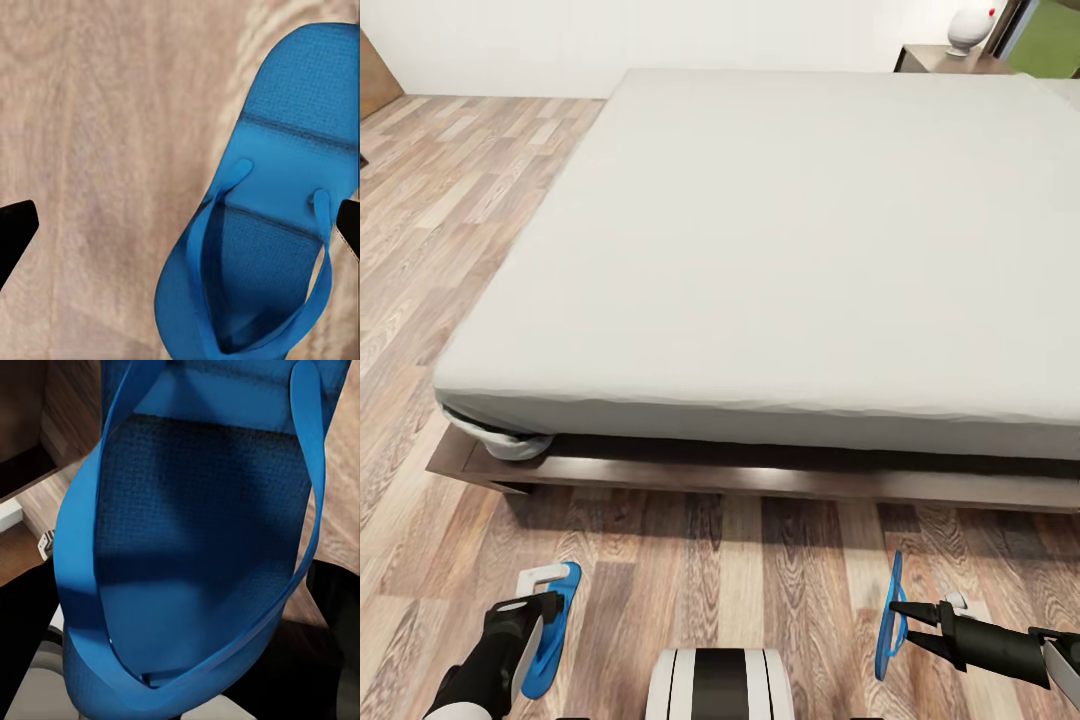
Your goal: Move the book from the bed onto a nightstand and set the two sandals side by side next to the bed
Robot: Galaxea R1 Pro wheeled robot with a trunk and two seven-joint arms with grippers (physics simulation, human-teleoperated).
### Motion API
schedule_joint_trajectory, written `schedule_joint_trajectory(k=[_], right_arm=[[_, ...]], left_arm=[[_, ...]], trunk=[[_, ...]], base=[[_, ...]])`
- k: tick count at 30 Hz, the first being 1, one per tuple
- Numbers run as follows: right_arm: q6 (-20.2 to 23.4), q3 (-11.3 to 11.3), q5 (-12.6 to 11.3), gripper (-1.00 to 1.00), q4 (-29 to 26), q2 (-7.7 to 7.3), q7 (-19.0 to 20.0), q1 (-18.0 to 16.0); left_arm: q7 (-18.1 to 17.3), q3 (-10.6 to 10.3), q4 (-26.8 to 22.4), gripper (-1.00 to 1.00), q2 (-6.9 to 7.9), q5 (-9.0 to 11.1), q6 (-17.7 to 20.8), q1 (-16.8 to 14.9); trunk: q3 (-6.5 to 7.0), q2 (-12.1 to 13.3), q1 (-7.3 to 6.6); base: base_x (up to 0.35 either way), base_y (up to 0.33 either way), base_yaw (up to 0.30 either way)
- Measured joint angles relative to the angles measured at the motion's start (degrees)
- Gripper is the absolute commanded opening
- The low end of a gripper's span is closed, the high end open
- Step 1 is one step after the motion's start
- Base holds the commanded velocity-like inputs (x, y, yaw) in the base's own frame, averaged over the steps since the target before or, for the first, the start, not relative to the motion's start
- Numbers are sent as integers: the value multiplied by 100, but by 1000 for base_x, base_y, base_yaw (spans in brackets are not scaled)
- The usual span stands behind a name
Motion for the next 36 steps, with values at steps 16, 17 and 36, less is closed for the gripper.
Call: schedule_joint_trajectory(k=[16, 17, 36], right_arm=[[-7, 0, -1, -100, 0, 7, 2, 0], [-6, 0, -1, -100, 0, 7, 0, 0], [-10, 0, 2, -100, 0, 7, 0, 0]], left_arm=[[-3386, 1343, -426, 100, 679, 40, -1092, 40], [-3610, 1475, -444, 100, 769, 38, -1097, 40], [-4031, 1612, -454, 100, 910, 69, -1104, 41]], trunk=[[0, 0, 0], [0, 0, 0], [0, 0, 3]], base=[[0, 0, 0], [0, 0, 0], [-156, 0, 0]])
